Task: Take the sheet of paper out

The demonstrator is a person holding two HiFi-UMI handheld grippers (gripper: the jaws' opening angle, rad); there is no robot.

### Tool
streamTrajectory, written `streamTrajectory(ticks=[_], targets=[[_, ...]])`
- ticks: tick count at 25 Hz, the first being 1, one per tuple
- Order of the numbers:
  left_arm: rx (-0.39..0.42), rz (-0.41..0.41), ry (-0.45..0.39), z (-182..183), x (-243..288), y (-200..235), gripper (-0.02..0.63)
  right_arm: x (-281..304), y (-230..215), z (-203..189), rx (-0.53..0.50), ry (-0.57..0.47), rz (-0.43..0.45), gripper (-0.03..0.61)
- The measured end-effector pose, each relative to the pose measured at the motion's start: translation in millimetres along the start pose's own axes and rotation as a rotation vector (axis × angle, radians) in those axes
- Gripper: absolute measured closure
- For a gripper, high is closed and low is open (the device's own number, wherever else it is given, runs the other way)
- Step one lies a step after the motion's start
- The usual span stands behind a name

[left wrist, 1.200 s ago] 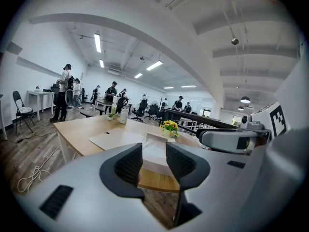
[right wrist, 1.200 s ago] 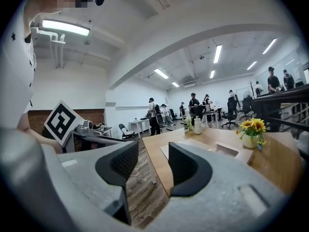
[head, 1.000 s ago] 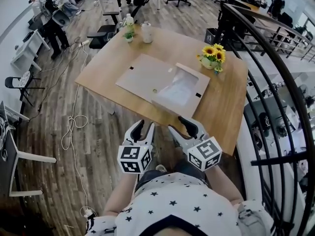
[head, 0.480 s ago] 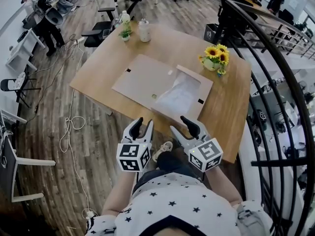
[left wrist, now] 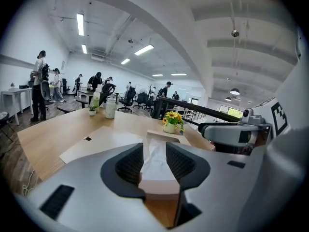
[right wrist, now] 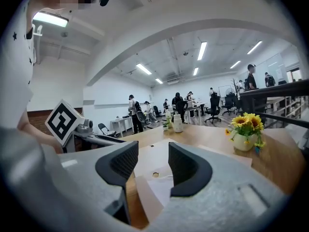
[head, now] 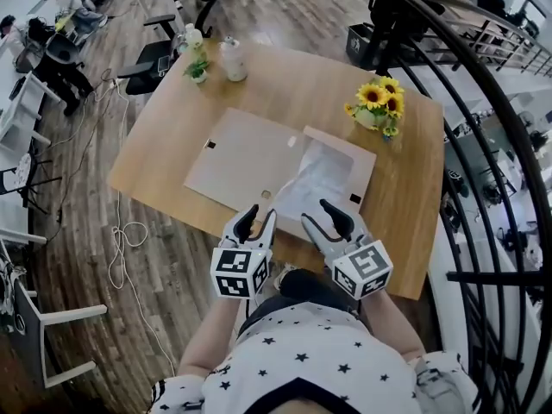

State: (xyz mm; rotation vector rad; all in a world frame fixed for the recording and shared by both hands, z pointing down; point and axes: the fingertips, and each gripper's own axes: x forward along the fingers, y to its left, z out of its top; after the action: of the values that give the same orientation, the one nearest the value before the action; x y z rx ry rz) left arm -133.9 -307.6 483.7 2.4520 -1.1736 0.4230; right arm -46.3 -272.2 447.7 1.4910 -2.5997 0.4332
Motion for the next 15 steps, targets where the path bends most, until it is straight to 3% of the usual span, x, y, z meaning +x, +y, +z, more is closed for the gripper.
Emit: streamTrajectory(ticks=[15], targets=[[0.13,-0.189,0.215,10,123,-1,0.474,35,-87,3,0.071,0.023,-0.15,0.399]])
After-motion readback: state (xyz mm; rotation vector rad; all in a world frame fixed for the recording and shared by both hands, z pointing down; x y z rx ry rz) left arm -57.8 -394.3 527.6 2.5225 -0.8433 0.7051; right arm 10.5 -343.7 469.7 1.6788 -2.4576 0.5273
